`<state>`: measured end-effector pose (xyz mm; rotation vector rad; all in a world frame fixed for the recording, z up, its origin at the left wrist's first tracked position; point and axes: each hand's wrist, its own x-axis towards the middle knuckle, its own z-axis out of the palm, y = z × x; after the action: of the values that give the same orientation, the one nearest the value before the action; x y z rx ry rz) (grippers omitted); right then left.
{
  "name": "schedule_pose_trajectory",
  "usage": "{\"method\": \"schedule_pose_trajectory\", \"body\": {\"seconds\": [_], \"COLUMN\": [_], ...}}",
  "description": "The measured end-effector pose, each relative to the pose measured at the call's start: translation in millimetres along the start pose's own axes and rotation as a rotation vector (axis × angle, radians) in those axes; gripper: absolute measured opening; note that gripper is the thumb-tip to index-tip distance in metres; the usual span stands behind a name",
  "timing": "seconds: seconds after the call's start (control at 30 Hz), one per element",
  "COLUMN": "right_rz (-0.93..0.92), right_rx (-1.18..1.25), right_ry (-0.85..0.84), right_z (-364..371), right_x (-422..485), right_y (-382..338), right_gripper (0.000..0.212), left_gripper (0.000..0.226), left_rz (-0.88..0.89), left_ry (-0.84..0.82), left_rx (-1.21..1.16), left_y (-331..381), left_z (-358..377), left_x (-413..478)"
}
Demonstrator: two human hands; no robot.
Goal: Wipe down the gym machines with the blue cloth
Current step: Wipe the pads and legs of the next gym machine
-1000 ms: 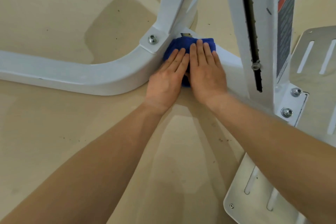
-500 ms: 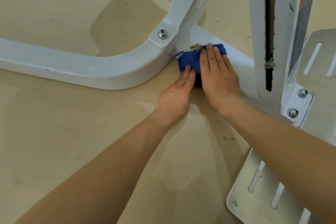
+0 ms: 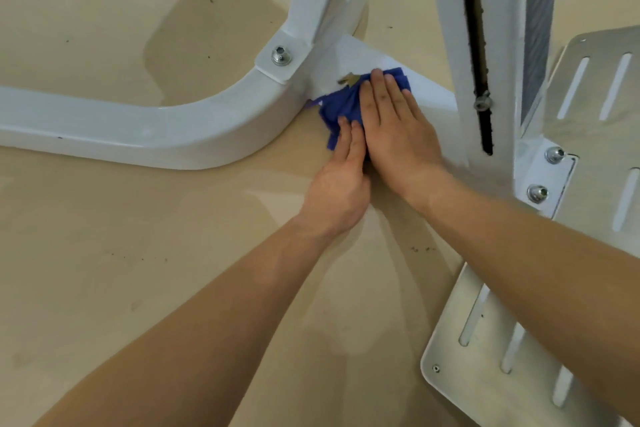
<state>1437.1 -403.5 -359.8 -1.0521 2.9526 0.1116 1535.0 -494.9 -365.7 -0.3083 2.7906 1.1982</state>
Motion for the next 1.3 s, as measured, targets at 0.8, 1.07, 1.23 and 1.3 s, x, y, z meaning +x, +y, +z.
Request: {"method": "schedule_pose_trajectory", "body": {"seconds": [0.8, 1.07, 1.23, 1.3], "right_rz": [0.02, 0.016, -0.045, -0.026], "right_rx": [-0.134, -0.154, -0.058, -0.094], "right_ry": [0.208, 0.291, 0.286, 0.238], "right_z": [17.6, -2.1, -10.2, -15.1], "right_x": [-97.6, -104.0, -121.8, -126.5], "right_y": [29.5, 26.6, 35.2, 41.2], "right_gripper": [0.053, 0.041, 0.036, 0.036], "left_gripper": [0.067, 0.046, 0.042, 0.033], "left_rz": [0.271, 0.214, 0.36, 0.419], "left_ry": [-0.024, 0.21, 0.244, 0.257], "left_rx": [0.141, 0.095, 0.324, 0.357], "left_y": [11.3, 19.6, 23.3, 30.4], "left_z": [31.6, 13.8, 6.1, 7.5], "left_x": [-14.0, 17.2, 29.8, 35.2]}}
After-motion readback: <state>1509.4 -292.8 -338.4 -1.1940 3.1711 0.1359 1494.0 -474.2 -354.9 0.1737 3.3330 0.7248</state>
